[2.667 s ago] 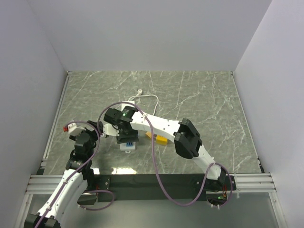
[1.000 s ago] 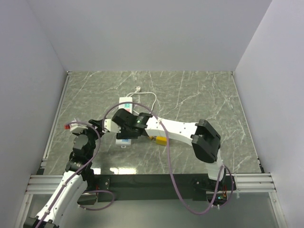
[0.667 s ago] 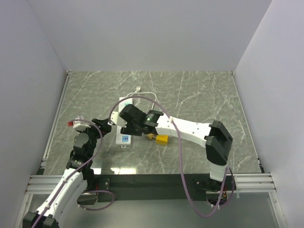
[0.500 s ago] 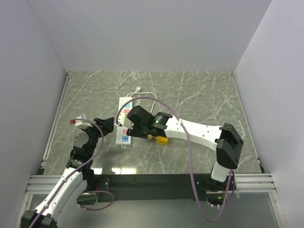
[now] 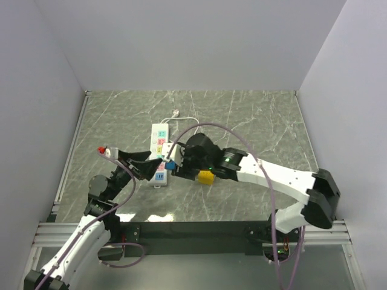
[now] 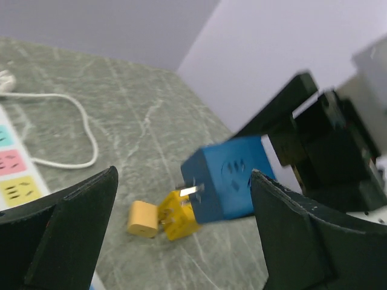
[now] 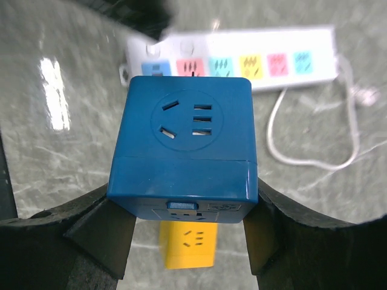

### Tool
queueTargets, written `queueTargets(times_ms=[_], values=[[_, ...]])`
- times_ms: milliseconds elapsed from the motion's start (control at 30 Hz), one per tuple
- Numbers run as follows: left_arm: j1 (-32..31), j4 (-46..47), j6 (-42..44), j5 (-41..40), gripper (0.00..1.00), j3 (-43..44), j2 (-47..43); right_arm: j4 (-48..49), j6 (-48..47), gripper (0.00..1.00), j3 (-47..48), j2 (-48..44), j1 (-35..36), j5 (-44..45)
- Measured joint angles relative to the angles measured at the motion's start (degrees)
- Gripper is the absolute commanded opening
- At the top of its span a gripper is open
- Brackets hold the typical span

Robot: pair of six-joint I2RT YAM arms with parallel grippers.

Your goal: Insert the plug

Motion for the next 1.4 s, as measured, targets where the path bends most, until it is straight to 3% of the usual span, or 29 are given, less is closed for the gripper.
queueTargets(times_ms=[200, 367, 733, 967, 1200, 1400], values=[[-0.1, 3.4, -4.0, 8.2, 0.96, 0.0, -0.3, 5.0, -3.3, 0.0, -1.2, -7.5, -2.5, -8.4], [-0.3, 8.4, -7.5, 12.7, 0.96, 0.1, 3.0, 6.8, -5.3, 0.0, -3.4, -8.4, -3.1, -12.3], [-3.5, 13.4, -9.8, 13.5, 0.95, 0.4, 5.9, 8.5, -6.7, 0.0, -6.4, -8.6, -3.4, -15.7], [-4.9, 16.6, -9.9, 12.5, 0.91, 0.4, 11.4, 12.5, -6.1, 0.0, -10.0, -11.2, -3.5, -18.0], [-5.2, 24.7, -11.4, 12.7, 0.76, -0.3, 15.7, 18.2, -3.8, 0.0, -14.5, -13.9, -4.7, -20.0], [-5.6, 30.9, -12.8, 13.1, 0.72, -1.0, 19.7, 22.3, -1.6, 0.0, -17.7, -15.3, -6.1, -22.4]])
